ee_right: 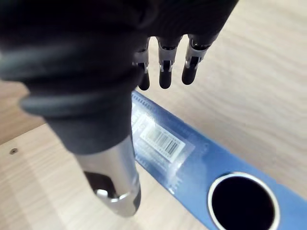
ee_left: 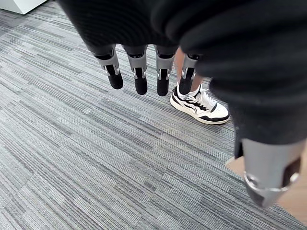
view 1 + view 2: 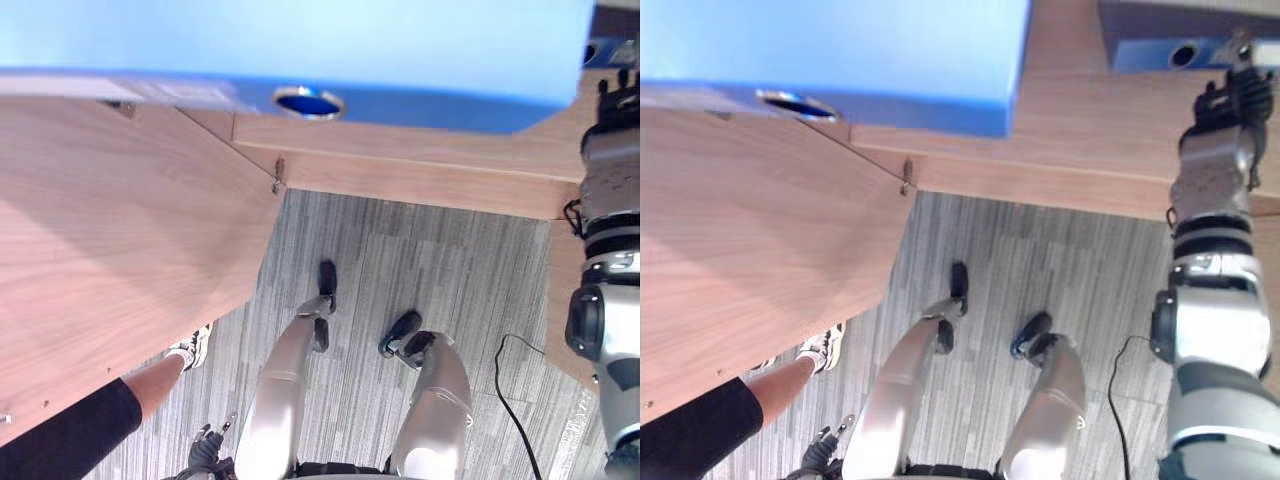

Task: Walk over to the cabinet, pick up the folder, carry it to the office cabinet, place the folder inside the office cabinet, then close the office cabinet door

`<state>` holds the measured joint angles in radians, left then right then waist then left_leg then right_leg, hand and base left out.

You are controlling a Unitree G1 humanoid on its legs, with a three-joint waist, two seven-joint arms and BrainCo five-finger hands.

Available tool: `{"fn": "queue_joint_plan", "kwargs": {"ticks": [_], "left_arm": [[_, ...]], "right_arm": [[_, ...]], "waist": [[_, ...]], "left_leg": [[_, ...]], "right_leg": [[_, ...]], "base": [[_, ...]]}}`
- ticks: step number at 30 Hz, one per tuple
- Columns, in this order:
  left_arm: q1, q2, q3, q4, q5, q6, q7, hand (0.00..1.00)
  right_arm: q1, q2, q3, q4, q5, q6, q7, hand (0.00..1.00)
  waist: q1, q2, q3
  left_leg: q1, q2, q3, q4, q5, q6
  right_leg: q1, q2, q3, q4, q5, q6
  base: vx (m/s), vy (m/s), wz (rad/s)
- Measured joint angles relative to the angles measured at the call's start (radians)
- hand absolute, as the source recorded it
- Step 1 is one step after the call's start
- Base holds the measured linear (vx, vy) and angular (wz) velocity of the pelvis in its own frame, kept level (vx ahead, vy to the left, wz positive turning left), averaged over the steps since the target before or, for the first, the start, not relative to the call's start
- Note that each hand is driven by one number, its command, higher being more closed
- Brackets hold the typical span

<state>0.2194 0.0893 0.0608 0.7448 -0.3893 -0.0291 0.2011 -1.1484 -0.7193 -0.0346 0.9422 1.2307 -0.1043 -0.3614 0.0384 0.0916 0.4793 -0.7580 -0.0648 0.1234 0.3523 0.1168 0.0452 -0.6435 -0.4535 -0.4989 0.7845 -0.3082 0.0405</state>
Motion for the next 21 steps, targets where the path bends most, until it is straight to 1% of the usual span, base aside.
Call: {"fn": "queue_joint_plan", "kwargs": {"ticks": [1, 2, 3, 4, 6, 7, 8, 10, 11, 12, 14, 16, 19, 21], "left_arm": [[0.0, 0.001, 0.001, -0.005, 0.0, -0.001, -0.002, 0.0], [0.0, 0.003, 0.006, -0.011, -0.001, -0.001, -0.004, 0.0], [-0.001, 0.003, 0.01, -0.012, -0.002, -0.005, -0.01, 0.0], [0.0, 0.003, 0.012, -0.012, -0.003, -0.008, -0.012, 0.0], [-0.001, 0.003, 0.016, -0.013, -0.004, -0.017, -0.014, 0.0], [0.0, 0.003, 0.017, -0.02, -0.004, -0.019, -0.014, 0.0], [0.0, 0.003, 0.017, -0.027, -0.004, -0.019, -0.014, 0.0], [0.0, 0.002, 0.017, -0.049, -0.004, -0.021, -0.017, 0.0], [0.0, 0.002, 0.018, -0.05, -0.003, -0.026, -0.023, 0.0], [-0.001, 0.002, 0.018, -0.05, -0.003, -0.028, -0.025, 0.0], [-0.001, 0.002, 0.019, -0.05, -0.003, -0.029, -0.034, 0.0], [-0.001, 0.002, 0.019, -0.049, -0.002, -0.029, -0.036, 0.0], [-0.001, 0.0, 0.019, -0.049, -0.002, -0.029, -0.044, 0.0], [-0.001, 0.0, 0.019, -0.049, -0.001, -0.029, -0.05, 0.0]], "right_arm": [[0.002, 0.0, 0.002, 0.013, -0.023, 0.017, 0.006, 0.0], [0.004, -0.003, 0.034, 0.047, -0.078, 0.05, 0.015, 0.0], [0.005, -0.008, 0.071, 0.083, -0.172, 0.093, 0.035, 0.0], [0.006, -0.014, 0.098, 0.102, -0.227, 0.116, 0.048, 0.0], [0.007, -0.038, 0.194, 0.162, -0.411, 0.185, 0.088, 0.0], [0.007, -0.05, 0.243, 0.195, -0.496, 0.214, 0.107, 0.0], [0.009, -0.057, 0.268, 0.21, -0.537, 0.228, 0.115, 0.0], [0.015, -0.065, 0.317, 0.247, -0.646, 0.246, 0.136, 0.0], [0.017, -0.067, 0.344, 0.253, -0.678, 0.252, 0.146, 0.0], [0.021, -0.069, 0.345, 0.253, -0.703, 0.254, 0.156, 0.0], [0.033, -0.079, 0.347, 0.269, -0.741, 0.258, 0.171, 0.0], [0.042, -0.093, 0.351, 0.28, -0.786, 0.259, 0.186, 0.0], [0.054, -0.093, 0.351, 0.288, -0.821, 0.258, 0.196, 0.0], [0.059, -0.093, 0.353, 0.289, -0.821, 0.258, 0.206, 0.0]], "waist": [[0.0, -0.002, -0.001], [-0.003, -0.006, -0.006], [-0.008, -0.008, -0.007], [-0.009, -0.009, -0.008], [-0.008, -0.013, -0.017], [-0.007, -0.014, -0.019], [-0.006, -0.014, -0.019], [-0.004, -0.013, -0.021], [-0.003, -0.013, -0.025], [-0.004, -0.013, -0.025], [-0.003, -0.012, -0.026], [0.004, -0.012, -0.026], [0.01, -0.012, -0.027], [0.011, -0.01, -0.029]], "left_leg": [[0.014, 0.0, 0.0, -0.022, 0.01, -0.002], [0.035, 0.001, 0.0, -0.06, 0.025, -0.004], [0.058, 0.002, -0.003, -0.092, 0.038, -0.008], [0.068, 0.003, -0.004, -0.106, 0.043, -0.009], [0.086, 0.01, -0.003, -0.137, 0.055, -0.012], [0.092, 0.012, -0.003, -0.145, 0.059, -0.012], [0.097, 0.014, -0.003, -0.151, 0.06, -0.014], [0.112, 0.018, -0.002, -0.163, 0.063, -0.017], [0.114, 0.023, -0.001, -0.168, 0.065, -0.019], [0.115, 0.026, 0.0, -0.172, 0.067, -0.02], [0.116, 0.029, 0.0, -0.173, 0.067, -0.021], [0.117, 0.036, 0.002, -0.174, 0.068, -0.022], [0.126, 0.04, 0.006, -0.183, 0.073, -0.026], [0.141, 0.041, 0.009, -0.21, 0.086, -0.031]], "right_leg": [[0.007, 0.004, -0.002, -0.013, 0.005, 0.0], [0.019, 0.013, -0.005, -0.035, 0.014, 0.001], [0.036, 0.022, -0.011, -0.055, 0.021, -0.001], [0.042, 0.027, -0.013, -0.064, 0.024, 0.0], [0.053, 0.042, -0.015, -0.088, 0.032, -0.001], [0.058, 0.048, -0.015, -0.097, 0.035, -0.001], [0.063, 0.051, -0.016, -0.103, 0.036, -0.001], [0.075, 0.062, -0.016, -0.117, 0.04, -0.002], [0.076, 0.068, -0.016, -0.124, 0.043, -0.003], [0.076, 0.072, -0.016, -0.129, 0.045, -0.005], [0.076, 0.075, -0.015, -0.131, 0.045, -0.006], [0.076, 0.083, -0.014, -0.137, 0.048, -0.01], [0.077, 0.089, -0.009, -0.14, 0.05, -0.013], [0.078, 0.093, -0.006, -0.144, 0.053, -0.017]], "base": [[0.07, -0.053, -0.1], [0.08, -0.078, -0.07], [0.06, -0.067, -0.06], [0.08, -0.097, -0.09], [0.07, -0.1, -0.09], [0.06, -0.091, -0.06], [0.06, -0.09, -0.05], [0.05, -0.081, -0.08], [0.05, -0.109, -0.11], [0.04, -0.107, -0.08], [0.03, -0.089, -0.05], [0.02, -0.087, -0.07], [0.0, -0.082, -0.08], [0.0, -0.107, -0.06]]}}
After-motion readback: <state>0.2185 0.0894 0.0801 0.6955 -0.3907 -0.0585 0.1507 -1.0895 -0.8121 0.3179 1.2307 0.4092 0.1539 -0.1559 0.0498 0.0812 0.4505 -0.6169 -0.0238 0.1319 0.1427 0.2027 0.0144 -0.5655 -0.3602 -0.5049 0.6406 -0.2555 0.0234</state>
